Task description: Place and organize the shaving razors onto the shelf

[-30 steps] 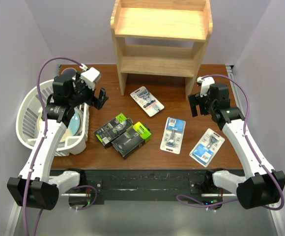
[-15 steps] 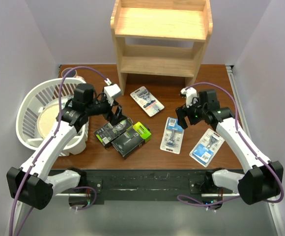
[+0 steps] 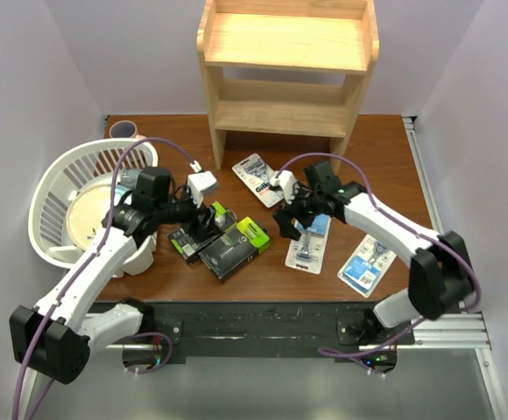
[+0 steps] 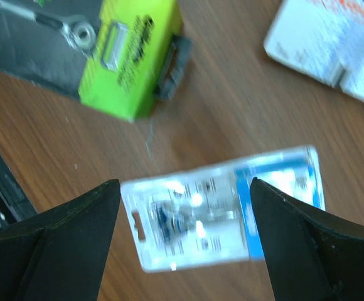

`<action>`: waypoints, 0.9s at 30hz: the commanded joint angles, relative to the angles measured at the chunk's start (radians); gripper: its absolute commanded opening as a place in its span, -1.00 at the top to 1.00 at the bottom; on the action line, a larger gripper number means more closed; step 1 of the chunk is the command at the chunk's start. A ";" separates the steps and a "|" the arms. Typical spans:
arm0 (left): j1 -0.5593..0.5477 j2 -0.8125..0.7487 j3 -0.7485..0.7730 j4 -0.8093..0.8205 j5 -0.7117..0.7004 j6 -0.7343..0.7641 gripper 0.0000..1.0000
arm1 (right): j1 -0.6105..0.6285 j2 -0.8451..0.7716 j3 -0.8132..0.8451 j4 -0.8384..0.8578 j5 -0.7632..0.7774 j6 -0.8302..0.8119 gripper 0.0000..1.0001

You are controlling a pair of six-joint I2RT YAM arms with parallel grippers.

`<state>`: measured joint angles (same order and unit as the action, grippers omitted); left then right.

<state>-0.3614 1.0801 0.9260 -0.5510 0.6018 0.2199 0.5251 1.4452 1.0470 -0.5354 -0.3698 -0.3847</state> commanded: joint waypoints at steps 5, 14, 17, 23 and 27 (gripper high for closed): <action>-0.031 -0.023 -0.036 -0.010 0.053 -0.074 0.07 | 0.084 0.257 0.255 0.141 -0.121 0.030 -0.77; -0.114 0.107 0.016 -0.230 0.170 0.229 1.00 | 0.087 0.434 0.396 0.176 -0.259 0.061 -0.78; -0.145 0.118 -0.013 -0.187 0.162 0.246 1.00 | 0.088 0.486 0.415 0.170 -0.311 0.060 -0.77; -0.243 0.112 -0.082 -0.041 0.126 0.207 1.00 | 0.087 0.586 0.466 0.042 -0.362 0.009 -0.64; -0.335 0.142 -0.098 0.034 0.109 0.199 1.00 | 0.088 0.609 0.456 0.017 -0.348 0.006 -0.55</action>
<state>-0.6266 1.2045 0.8448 -0.6331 0.7181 0.4122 0.6121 2.0567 1.4708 -0.4549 -0.6926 -0.3531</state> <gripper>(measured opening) 0.013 0.802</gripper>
